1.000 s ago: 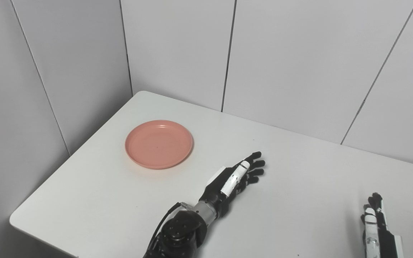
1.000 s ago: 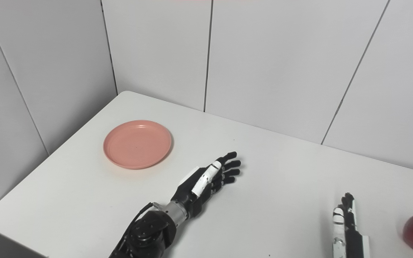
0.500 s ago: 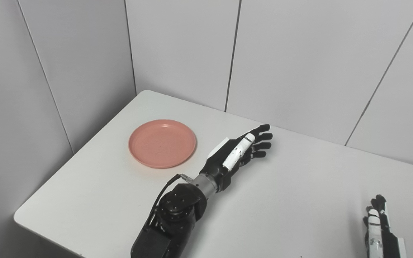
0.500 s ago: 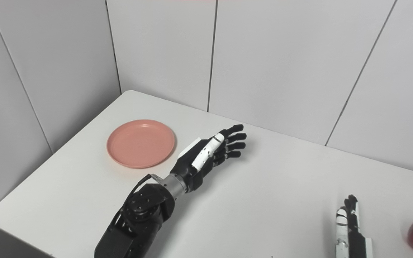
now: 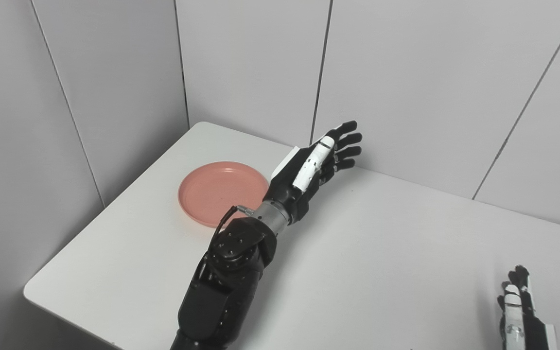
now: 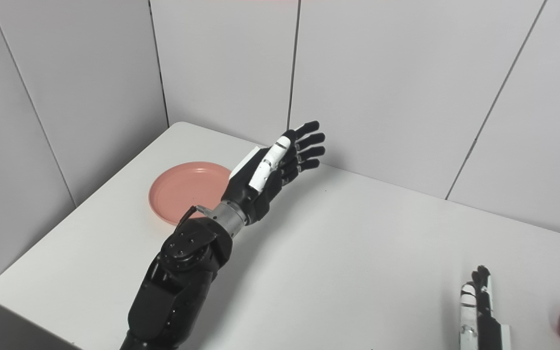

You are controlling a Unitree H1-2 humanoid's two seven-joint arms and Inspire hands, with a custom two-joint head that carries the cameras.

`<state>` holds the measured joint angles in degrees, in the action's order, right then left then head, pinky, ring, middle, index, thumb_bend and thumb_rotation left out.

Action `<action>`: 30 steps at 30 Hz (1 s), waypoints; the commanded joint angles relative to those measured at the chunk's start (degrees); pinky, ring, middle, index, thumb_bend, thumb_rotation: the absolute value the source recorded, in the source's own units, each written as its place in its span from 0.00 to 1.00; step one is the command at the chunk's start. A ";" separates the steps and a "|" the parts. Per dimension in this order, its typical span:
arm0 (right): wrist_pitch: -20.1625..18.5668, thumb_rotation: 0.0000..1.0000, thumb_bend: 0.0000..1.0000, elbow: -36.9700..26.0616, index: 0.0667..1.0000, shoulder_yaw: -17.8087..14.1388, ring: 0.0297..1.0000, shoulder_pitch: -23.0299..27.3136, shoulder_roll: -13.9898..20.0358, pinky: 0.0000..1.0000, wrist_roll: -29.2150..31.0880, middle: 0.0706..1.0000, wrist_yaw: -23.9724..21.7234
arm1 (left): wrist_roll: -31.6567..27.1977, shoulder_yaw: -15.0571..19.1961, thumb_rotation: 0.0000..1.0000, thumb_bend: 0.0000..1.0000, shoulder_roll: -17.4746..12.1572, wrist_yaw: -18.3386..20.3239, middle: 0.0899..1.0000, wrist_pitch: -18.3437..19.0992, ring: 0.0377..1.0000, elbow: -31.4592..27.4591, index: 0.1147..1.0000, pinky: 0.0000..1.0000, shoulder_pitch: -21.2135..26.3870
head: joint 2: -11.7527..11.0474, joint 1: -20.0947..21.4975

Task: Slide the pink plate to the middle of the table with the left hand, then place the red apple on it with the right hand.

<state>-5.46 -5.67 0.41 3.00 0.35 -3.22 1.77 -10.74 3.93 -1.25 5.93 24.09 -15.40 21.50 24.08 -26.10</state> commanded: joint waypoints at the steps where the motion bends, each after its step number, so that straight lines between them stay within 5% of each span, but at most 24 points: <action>1: -0.12 1.00 0.00 -2.18 1.00 -0.25 1.00 1.38 0.08 1.00 0.50 1.00 -0.31 | -0.11 1.17 1.00 0.36 -1.40 -1.05 0.90 -0.13 0.89 -2.30 0.88 0.89 3.50 | 0.08 -0.03; 30: -1.28 1.00 0.00 -3.88 1.00 -0.54 1.00 1.46 0.85 1.00 1.05 1.00 -1.13 | -4.73 15.81 1.00 0.36 -15.10 -4.49 0.89 -3.37 0.89 10.18 0.87 0.88 10.35 | 0.92 -1.77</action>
<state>-7.30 -7.36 0.10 2.92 1.00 -2.70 0.85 -14.73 19.39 -14.57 1.40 23.29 -4.53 28.25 24.96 -27.86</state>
